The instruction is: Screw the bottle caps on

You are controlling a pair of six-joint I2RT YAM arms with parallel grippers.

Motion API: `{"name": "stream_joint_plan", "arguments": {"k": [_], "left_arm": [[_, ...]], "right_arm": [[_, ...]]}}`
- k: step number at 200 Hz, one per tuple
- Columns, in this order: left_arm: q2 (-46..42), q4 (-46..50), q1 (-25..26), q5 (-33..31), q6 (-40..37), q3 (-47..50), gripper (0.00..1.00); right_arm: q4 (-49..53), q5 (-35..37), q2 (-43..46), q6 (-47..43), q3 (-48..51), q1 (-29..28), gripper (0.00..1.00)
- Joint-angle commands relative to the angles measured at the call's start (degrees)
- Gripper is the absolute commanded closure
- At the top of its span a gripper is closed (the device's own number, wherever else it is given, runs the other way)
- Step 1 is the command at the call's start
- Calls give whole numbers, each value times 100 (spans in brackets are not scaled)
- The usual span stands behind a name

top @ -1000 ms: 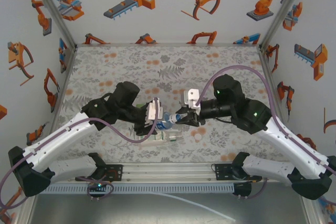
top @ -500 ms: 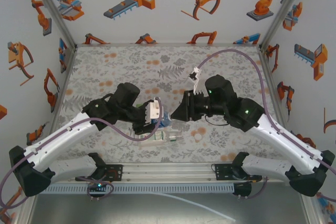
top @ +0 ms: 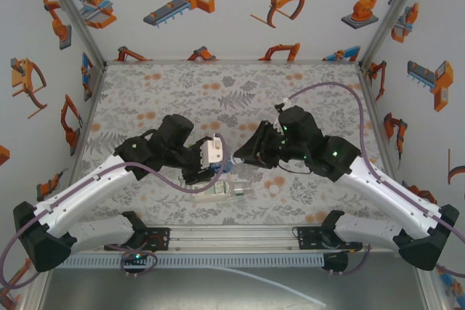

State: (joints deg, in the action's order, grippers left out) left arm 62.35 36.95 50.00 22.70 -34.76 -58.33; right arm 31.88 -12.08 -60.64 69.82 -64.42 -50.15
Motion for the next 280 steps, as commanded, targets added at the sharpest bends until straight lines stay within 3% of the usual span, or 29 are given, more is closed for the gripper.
{"name": "stream_joint_plan", "arguments": {"k": [1, 24, 45, 79, 105, 145, 171, 200, 280], "left_arm": [[-30, -631, 107, 536, -65, -114, 100], [-55, -597, 107, 481, -66, -58, 100], [-56, -582, 107, 498, -47, -63, 100], [-51, -579, 107, 550, -6, -77, 100], [-80, -566, 107, 635, 19, -90, 100], [-112, -542, 107, 757, 29, -91, 100], [-135, -536, 113, 798, 36, -91, 100], [-156, -500, 107, 806, 49, -91, 100], [-158, -475, 107, 859, 31, -82, 100]], "right_arm": [[141, 276, -9, -730, -388, -57, 45], [450, 356, 61, -1620, -894, -27, 32], [677, 340, 61, -2485, -1289, -10, 31], [690, 63, 58, -4262, -1547, -11, 37], [473, -731, 159, -6023, -1477, -10, 45], [184, -2038, 508, -8571, -1051, -12, 45], [521, -2279, 548, -9931, -914, -8, 46], [765, -2257, 390, -10362, -958, -10, 47], [557, -2356, 195, -10386, -855, -12, 55]]}}
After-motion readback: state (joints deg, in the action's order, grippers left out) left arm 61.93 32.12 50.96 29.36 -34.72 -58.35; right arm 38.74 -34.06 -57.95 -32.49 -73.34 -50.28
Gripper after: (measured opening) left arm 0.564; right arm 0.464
